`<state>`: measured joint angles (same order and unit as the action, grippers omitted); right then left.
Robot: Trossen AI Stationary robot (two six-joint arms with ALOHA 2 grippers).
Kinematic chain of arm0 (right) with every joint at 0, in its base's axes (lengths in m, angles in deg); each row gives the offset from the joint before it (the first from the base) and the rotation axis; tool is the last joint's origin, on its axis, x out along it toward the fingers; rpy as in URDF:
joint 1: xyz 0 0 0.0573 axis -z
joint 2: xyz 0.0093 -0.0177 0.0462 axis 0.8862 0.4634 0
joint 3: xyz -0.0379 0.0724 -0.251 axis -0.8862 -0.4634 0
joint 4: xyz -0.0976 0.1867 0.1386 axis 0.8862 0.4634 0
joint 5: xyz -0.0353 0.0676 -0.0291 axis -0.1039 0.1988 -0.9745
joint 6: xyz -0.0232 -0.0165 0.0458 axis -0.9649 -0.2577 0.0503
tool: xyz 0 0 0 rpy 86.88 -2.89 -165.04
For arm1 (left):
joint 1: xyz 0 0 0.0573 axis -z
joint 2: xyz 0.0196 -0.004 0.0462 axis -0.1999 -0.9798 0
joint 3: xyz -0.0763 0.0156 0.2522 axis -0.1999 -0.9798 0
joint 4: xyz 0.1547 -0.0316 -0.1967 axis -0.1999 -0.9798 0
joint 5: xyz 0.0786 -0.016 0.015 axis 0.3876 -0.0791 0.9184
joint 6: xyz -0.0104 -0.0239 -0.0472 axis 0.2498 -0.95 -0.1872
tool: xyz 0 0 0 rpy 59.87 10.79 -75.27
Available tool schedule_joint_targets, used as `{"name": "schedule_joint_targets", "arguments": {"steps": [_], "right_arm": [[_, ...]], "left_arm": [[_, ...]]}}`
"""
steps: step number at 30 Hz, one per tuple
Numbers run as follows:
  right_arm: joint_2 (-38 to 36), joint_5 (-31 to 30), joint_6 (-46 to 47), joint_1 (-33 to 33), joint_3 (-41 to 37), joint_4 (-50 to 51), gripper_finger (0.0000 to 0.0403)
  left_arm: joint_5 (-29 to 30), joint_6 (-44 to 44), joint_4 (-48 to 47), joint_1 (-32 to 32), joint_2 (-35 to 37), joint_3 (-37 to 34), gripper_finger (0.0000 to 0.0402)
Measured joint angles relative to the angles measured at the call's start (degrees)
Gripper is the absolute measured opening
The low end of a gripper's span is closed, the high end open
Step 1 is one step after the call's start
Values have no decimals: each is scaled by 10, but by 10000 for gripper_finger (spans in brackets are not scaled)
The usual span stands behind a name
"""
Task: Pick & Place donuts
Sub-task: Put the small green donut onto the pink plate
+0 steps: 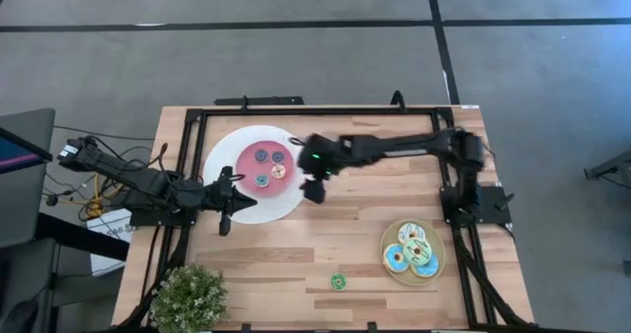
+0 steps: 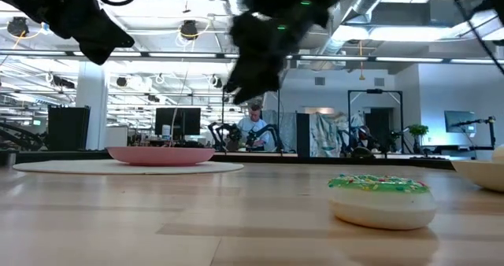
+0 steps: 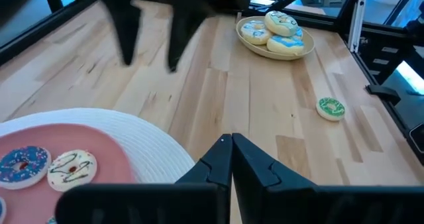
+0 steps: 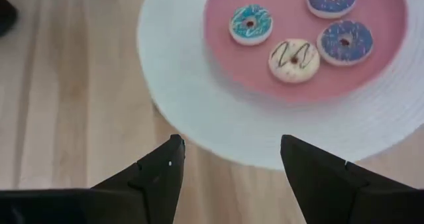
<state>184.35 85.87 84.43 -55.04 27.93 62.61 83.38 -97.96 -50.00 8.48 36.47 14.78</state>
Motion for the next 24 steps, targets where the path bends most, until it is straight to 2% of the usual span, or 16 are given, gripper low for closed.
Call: {"name": "schedule_joint_targets", "arguments": {"steps": [7, 9, 12, 15, 18, 21, 24], "right_arm": [[-213, -19, 43, -53, -350, -284, 240], [-272, -48, 69, -74, -437, -341, 240], [-366, -134, 100, -110, -548, -395, 240], [-454, -203, 119, -151, -628, -422, 238], [-528, -229, 125, -190, -679, -427, 221], [-589, -242, 116, -226, -710, -423, 174], [-637, -242, 89, -251, -727, -417, 98]], "left_arm": [[29, -21, 19, 0, -28, -15, 2], [29, -21, 22, -1, -44, -15, 2], [30, -21, 22, -3, -66, -15, 2], [39, -12, 29, -4, -88, -15, 2], [47, 12, 33, -5, -103, -15, 2], [58, 16, 38, -5, -117, -15, 2], [89, 16, 75, -5, -130, -15, 2]]}}
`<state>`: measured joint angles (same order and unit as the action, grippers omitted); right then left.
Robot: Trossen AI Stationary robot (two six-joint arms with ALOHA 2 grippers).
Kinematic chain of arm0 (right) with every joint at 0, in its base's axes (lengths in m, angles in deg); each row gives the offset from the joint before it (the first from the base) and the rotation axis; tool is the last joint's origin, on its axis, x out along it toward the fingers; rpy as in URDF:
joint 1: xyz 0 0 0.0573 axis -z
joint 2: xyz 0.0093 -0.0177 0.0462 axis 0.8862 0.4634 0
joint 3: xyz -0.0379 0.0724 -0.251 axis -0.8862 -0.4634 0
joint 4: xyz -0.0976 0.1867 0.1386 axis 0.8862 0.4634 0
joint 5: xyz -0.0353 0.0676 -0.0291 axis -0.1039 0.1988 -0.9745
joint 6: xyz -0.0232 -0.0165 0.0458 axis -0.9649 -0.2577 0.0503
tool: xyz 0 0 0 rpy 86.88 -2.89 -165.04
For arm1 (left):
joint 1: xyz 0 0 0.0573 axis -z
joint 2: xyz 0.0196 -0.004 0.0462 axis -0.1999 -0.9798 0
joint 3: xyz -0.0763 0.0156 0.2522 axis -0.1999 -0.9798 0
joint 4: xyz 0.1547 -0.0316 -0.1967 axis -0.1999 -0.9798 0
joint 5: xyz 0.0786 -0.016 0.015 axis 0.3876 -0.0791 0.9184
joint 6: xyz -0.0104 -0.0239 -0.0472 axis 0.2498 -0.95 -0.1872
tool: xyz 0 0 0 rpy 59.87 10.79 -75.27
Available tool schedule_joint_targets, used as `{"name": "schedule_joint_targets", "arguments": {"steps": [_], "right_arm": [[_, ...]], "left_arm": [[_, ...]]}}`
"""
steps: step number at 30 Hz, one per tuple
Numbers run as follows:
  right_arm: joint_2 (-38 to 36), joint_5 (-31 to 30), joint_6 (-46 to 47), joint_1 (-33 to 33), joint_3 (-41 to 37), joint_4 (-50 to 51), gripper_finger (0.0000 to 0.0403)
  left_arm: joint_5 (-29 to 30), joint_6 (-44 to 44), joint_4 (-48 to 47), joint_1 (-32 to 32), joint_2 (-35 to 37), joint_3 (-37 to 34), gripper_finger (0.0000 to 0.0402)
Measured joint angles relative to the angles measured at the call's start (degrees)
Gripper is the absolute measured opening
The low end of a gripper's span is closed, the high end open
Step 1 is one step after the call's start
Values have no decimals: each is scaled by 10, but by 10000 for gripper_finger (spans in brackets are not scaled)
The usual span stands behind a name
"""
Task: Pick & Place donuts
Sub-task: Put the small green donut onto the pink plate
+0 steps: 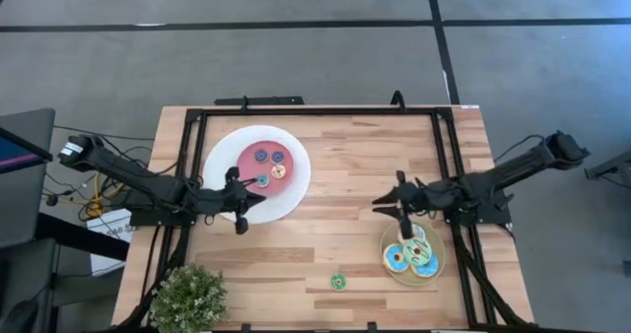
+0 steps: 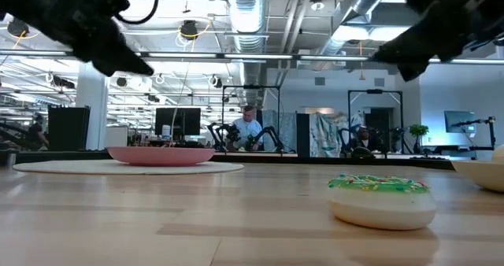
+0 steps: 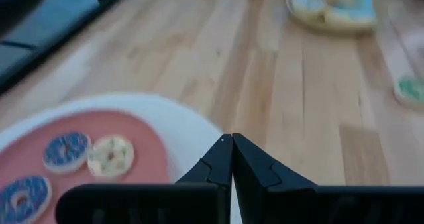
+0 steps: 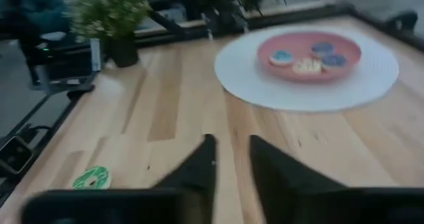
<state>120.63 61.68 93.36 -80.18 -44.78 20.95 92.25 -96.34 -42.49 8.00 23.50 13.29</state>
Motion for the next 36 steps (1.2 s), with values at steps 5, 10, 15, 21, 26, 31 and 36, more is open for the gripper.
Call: {"name": "schedule_joint_targets", "arguments": {"steps": [5, 10, 15, 21, 26, 31, 36], "right_arm": [[-77, 1, -64, -13, -30, -4, 12], [-148, 7, -83, 6, -70, -16, 21], [-233, 62, -85, 33, -133, -72, 3], [-334, 96, -95, 74, -157, -45, 1], [-400, 112, -95, 91, -157, 31, 2], [-460, 109, -97, 107, -157, 96, 2], [-486, 112, -98, 120, -150, 131, 1]], "left_arm": [[35, 39, 83, 0, -14, 0, 2], [41, 63, 128, -4, -14, 0, 2], [43, 56, 136, -15, -14, 0, 2], [43, 55, 141, -28, -14, 0, 2], [43, 54, 141, -36, -14, 0, 2], [43, 45, 142, -36, -14, 0, 2], [43, 25, 142, -36, -14, 0, 2]]}}
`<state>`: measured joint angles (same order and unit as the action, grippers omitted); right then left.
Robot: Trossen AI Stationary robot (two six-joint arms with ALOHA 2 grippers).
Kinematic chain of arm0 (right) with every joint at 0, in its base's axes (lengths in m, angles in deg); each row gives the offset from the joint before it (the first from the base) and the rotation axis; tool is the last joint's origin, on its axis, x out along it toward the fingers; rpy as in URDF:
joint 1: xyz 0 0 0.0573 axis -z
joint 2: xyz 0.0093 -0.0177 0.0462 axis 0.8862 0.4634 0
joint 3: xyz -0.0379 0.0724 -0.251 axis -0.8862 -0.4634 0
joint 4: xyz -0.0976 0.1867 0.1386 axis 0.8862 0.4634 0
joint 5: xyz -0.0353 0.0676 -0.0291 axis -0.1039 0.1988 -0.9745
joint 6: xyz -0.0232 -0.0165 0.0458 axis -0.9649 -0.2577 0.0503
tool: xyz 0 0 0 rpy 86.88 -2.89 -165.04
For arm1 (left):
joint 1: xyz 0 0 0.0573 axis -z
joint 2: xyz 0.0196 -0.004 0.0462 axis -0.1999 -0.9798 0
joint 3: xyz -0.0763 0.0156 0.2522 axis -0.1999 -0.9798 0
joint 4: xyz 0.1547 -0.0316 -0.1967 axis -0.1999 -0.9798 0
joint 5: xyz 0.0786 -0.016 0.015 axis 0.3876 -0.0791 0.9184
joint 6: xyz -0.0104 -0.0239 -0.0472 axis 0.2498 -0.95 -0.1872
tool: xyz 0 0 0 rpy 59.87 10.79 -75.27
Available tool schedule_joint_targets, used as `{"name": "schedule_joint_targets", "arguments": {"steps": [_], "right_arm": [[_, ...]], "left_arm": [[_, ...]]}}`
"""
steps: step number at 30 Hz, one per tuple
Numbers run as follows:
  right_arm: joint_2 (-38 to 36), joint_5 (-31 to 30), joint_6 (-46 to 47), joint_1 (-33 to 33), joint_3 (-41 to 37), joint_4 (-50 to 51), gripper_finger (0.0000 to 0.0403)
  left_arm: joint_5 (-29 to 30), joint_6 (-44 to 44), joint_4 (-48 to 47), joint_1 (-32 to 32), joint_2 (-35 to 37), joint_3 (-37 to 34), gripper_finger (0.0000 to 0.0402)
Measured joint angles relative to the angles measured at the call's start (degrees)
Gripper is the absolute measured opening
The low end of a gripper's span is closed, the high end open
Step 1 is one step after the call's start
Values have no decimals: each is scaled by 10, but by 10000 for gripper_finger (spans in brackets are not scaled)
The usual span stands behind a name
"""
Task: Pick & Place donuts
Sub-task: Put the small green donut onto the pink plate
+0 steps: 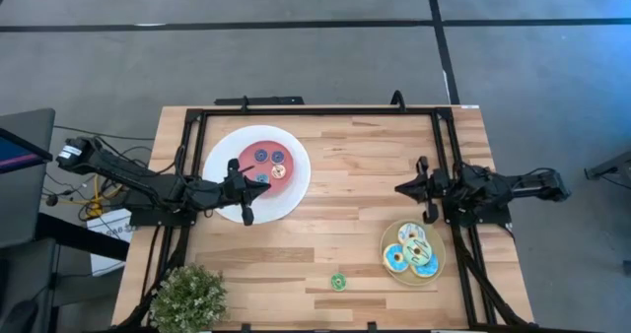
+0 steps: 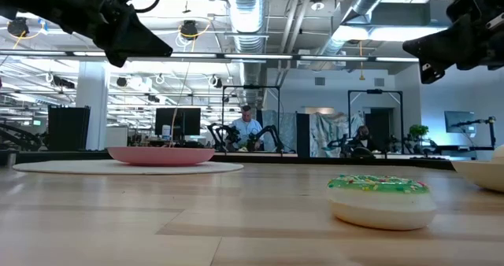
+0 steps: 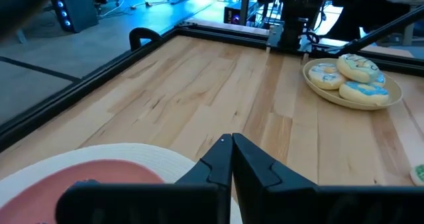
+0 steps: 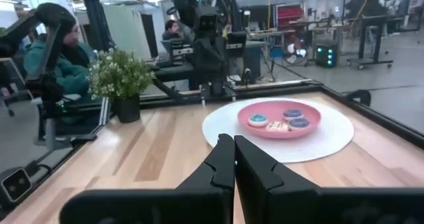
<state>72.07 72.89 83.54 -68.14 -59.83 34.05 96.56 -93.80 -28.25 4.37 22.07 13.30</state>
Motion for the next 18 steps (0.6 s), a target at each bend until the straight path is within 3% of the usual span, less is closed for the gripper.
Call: {"name": "schedule_joint_targets", "arguments": {"steps": [6, 18], "right_arm": [[0, -2, 3, 6, 21, 61, 1], [0, -2, -4, 5, 25, 78, 3]], "left_arm": [[-13, -2, 0, 0, 0, 0, 2], [-11, -22, -1, 0, 0, 0, 2]]}}
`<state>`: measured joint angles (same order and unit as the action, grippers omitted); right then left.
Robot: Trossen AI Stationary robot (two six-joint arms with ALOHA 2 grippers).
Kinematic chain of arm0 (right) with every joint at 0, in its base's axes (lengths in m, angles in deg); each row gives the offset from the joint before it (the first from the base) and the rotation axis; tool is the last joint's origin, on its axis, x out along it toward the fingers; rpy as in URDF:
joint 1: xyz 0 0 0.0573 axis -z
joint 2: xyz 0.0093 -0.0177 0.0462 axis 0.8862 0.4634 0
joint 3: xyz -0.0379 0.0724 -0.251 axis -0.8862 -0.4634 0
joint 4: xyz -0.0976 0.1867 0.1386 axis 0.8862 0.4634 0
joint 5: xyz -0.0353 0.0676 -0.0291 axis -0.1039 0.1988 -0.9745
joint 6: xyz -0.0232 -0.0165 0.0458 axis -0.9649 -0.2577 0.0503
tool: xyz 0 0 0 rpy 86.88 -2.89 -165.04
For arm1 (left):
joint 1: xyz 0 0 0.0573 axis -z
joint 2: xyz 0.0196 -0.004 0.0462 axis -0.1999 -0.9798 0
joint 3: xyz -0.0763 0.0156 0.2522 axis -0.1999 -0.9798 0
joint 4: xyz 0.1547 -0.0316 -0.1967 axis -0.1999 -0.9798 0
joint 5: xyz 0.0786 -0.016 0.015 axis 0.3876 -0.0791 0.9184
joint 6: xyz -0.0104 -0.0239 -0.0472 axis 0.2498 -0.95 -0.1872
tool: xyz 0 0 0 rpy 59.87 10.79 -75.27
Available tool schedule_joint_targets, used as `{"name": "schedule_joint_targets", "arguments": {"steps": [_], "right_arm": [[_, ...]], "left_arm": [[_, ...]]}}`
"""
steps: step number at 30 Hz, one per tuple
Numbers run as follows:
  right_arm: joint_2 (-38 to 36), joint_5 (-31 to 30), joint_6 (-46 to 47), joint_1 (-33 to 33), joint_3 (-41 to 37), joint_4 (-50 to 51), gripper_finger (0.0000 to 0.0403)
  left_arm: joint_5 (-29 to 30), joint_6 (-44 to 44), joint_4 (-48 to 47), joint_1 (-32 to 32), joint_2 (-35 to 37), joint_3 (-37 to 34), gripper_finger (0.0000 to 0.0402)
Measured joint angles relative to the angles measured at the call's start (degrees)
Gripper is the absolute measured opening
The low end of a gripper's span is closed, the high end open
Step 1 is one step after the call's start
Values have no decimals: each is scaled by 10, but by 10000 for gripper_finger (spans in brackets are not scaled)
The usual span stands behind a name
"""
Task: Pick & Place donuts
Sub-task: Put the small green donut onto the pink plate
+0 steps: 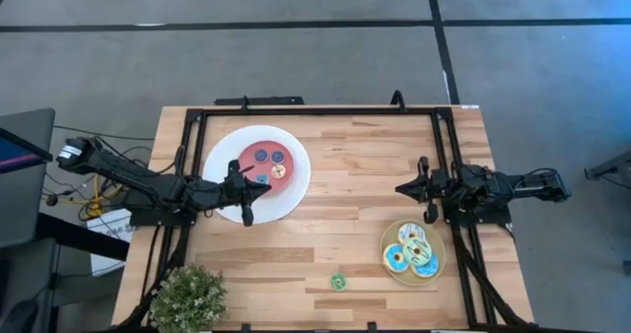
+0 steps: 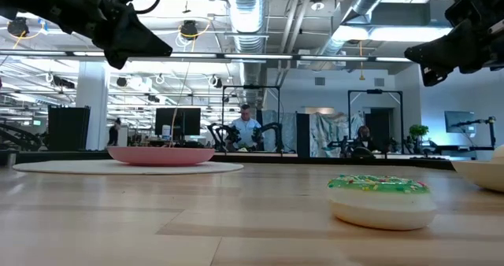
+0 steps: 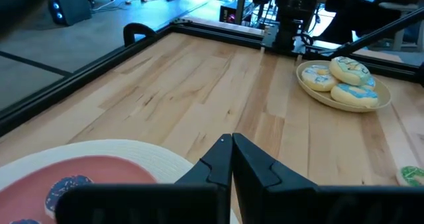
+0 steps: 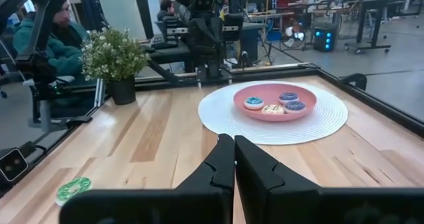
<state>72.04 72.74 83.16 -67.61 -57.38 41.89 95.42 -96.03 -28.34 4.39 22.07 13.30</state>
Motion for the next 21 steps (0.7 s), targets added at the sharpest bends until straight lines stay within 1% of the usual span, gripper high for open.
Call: {"name": "schedule_joint_targets", "arguments": {"steps": [6, 8, 11, 16, 18, 21], "right_arm": [[0, -1, -1, 0, 0, 1, 4], [0, -1, -1, 0, 0, 1, 4], [0, -1, -1, 0, 0, 1, 4], [0, -1, -1, 0, 0, 1, 3], [0, -2, -1, 0, 0, 1, 4], [0, -2, -1, 0, 0, 1, 4]], "left_arm": [[-8, -4, 10, 0, 0, 0, 2], [-19, -15, 28, 0, 0, 0, 3], [-20, -24, 63, 0, 0, 0, 13], [-20, -3, 92, 0, 0, 0, 61], [-20, -2, 99, 0, -1, 0, 88], [-32, 2, 137, 0, -22, 1, 134]]}}
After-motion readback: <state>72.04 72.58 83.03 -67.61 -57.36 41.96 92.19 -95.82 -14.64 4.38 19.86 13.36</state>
